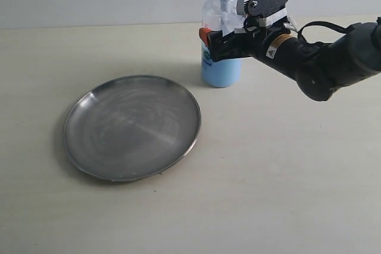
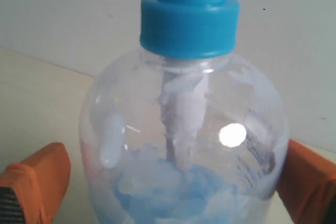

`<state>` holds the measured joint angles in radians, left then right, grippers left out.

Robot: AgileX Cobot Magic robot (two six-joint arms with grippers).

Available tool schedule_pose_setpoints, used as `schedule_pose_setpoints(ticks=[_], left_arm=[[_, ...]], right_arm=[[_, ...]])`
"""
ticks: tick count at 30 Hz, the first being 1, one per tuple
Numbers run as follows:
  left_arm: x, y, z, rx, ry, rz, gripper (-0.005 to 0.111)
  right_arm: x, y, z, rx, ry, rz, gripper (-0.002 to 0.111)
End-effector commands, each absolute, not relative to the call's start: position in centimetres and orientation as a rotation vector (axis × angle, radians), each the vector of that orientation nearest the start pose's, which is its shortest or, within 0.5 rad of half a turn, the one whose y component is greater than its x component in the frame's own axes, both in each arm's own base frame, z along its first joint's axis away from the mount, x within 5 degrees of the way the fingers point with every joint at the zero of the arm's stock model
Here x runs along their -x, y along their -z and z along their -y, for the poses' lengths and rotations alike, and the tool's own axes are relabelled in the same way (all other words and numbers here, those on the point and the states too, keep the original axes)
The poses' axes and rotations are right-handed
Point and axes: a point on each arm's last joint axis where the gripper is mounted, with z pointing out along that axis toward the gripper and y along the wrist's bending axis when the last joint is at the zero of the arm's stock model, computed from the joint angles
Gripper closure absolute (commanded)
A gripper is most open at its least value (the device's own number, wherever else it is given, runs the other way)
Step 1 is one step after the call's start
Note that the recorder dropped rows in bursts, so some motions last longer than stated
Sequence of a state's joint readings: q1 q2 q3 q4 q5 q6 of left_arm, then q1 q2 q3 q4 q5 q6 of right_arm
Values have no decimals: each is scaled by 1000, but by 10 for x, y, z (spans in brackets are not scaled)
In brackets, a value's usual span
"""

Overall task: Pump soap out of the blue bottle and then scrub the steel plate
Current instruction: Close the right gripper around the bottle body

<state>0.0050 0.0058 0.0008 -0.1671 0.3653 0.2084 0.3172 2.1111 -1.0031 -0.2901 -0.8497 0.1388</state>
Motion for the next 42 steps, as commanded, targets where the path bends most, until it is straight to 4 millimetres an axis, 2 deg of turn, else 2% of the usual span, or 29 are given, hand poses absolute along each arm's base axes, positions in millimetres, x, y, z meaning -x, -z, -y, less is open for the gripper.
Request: schedule_pose_setpoints(ticks=[1, 13, 21, 27, 32, 34, 36, 41, 42], left_arm=[[-53, -181, 5, -83, 22, -1834, 107], [-53, -181, 5, -83, 22, -1834, 107], [-53, -181, 5, -83, 22, -1834, 107], [-53, -181, 5, -83, 22, -1834, 107], [-53, -181, 5, -83, 22, -1834, 107], [-53, -181, 5, -83, 22, -1834, 107], [-53, -181, 5, -83, 22, -1834, 107], [-53, -181, 5, -83, 22, -1834, 107], [-53, -181, 5, -83, 22, -1834, 107]], right_arm=[[-396, -119, -149, 426, -360, -1752, 4], [-400, -108, -153, 497, -333, -1733, 4], [-415, -122, -159, 507, -340, -1698, 4], [-423, -114, -162, 490, -368, -1743, 4], [-421, -106, -166, 532, -403, -1723, 11], [-421, -105, -166, 527, -407, -1722, 19], [-421, -104, -166, 524, -406, -1724, 35], [-421, -110, -165, 528, -393, -1735, 99], [-421, -112, -165, 526, -387, -1742, 108]])
